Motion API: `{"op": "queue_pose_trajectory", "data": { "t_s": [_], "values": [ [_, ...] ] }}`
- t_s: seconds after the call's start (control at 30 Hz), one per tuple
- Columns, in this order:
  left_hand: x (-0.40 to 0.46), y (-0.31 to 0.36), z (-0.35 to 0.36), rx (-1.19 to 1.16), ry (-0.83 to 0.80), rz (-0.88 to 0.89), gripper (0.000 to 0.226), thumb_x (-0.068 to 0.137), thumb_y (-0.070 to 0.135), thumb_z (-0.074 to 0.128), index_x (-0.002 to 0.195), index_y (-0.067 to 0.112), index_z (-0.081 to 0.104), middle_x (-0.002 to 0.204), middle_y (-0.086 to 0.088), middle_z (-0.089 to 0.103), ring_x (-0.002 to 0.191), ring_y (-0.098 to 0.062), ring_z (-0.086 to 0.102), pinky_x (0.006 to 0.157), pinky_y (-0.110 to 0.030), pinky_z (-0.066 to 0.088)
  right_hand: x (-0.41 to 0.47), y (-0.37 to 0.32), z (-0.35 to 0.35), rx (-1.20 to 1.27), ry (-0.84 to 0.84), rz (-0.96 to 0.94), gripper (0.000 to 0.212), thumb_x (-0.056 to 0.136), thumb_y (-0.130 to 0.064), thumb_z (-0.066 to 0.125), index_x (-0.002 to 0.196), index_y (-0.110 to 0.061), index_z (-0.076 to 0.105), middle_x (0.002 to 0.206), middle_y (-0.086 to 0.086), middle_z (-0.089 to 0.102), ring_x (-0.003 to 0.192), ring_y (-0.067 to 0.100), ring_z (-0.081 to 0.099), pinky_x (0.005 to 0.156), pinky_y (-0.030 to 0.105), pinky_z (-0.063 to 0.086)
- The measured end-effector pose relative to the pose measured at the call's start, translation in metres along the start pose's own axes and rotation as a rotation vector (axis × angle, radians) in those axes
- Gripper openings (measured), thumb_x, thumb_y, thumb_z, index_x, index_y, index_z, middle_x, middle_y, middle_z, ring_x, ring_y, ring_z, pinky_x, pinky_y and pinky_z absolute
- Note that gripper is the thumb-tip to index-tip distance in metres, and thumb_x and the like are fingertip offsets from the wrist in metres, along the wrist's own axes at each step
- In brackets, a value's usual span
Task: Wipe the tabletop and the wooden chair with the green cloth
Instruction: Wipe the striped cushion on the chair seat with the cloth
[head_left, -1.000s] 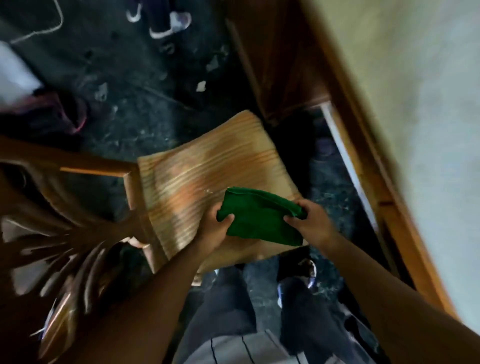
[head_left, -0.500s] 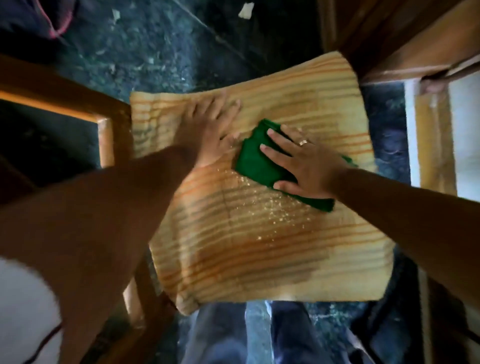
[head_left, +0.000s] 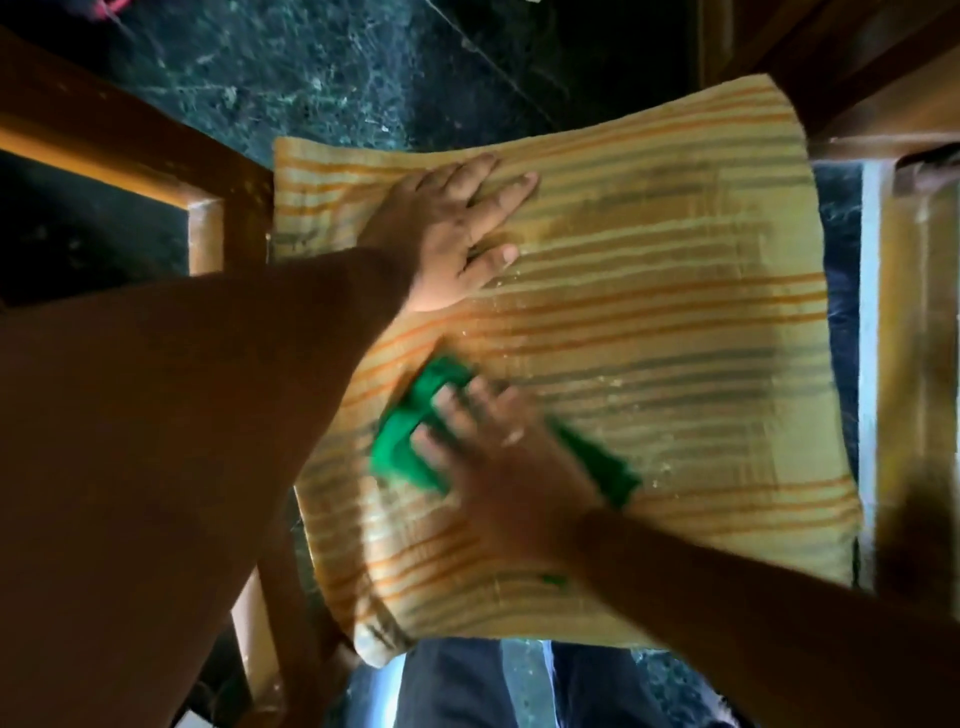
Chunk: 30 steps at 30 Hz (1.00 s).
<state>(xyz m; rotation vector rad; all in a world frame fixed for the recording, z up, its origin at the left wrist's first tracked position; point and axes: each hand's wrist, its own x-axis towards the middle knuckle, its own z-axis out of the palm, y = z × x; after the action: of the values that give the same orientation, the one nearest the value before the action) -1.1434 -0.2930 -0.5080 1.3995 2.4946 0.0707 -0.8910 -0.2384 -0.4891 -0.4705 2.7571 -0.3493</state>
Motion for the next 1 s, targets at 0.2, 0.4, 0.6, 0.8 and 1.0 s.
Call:
{"op": "queue_pose_trajectory", "data": {
  "t_s": [0.2, 0.4, 0.6, 0.8, 1.0],
  "values": [
    [-0.006, 0.003, 0.000, -0.001, 0.071, -0.014, 0.067, 0.096, 0.062, 0.023, 0.157, 0.034, 0.015, 0.163, -0.016, 0.027, 0.144, -0.037, 0.035, 0.115, -0.049, 0.027, -0.006, -0.003, -0.005, -0.005, -0.006, -0.130, 0.057, 0.095, -0.032, 0.048, 0.149, -0.020, 0.036, 0.157, 0.013, 0.036, 0.142, 0.038, 0.031, 0.113, 0.056, 0.026],
    [-0.005, 0.004, -0.001, -0.006, 0.068, -0.025, 0.069, 0.096, 0.062, 0.022, 0.158, 0.033, 0.014, 0.164, -0.018, 0.025, 0.145, -0.038, 0.033, 0.116, -0.050, 0.026, -0.021, 0.184, -0.068, -0.165, 0.123, 0.618, 0.066, 0.098, -0.038, 0.034, 0.156, -0.013, 0.016, 0.162, 0.021, 0.017, 0.147, 0.045, 0.017, 0.118, 0.057, 0.017],
    [-0.001, 0.000, 0.001, -0.017, 0.060, -0.018, 0.069, 0.096, 0.063, 0.020, 0.158, 0.035, 0.011, 0.164, -0.016, 0.024, 0.145, -0.038, 0.033, 0.115, -0.051, 0.028, -0.008, 0.079, -0.029, -0.131, 0.185, 0.609, 0.068, 0.096, -0.027, 0.040, 0.152, 0.002, 0.014, 0.159, 0.028, 0.013, 0.144, 0.047, 0.019, 0.114, 0.060, 0.018],
    [-0.003, 0.001, 0.002, 0.008, 0.062, -0.018, 0.068, 0.097, 0.062, 0.021, 0.158, 0.033, 0.012, 0.164, -0.017, 0.025, 0.144, -0.038, 0.035, 0.115, -0.051, 0.032, -0.019, -0.050, 0.018, 0.083, -0.006, -0.063, 0.057, 0.098, -0.032, 0.042, 0.151, -0.012, 0.033, 0.159, 0.014, 0.032, 0.146, 0.030, 0.031, 0.119, 0.047, 0.024],
    [-0.003, 0.003, 0.005, 0.014, 0.106, -0.032, 0.067, 0.096, 0.059, 0.027, 0.157, 0.032, 0.016, 0.162, -0.016, 0.028, 0.141, -0.039, 0.038, 0.111, -0.052, 0.033, -0.030, 0.118, -0.036, -0.125, 0.072, 0.356, 0.065, 0.093, -0.023, 0.029, 0.153, -0.006, 0.012, 0.156, 0.026, 0.028, 0.135, 0.045, 0.036, 0.111, 0.057, 0.032]
  ]
}}
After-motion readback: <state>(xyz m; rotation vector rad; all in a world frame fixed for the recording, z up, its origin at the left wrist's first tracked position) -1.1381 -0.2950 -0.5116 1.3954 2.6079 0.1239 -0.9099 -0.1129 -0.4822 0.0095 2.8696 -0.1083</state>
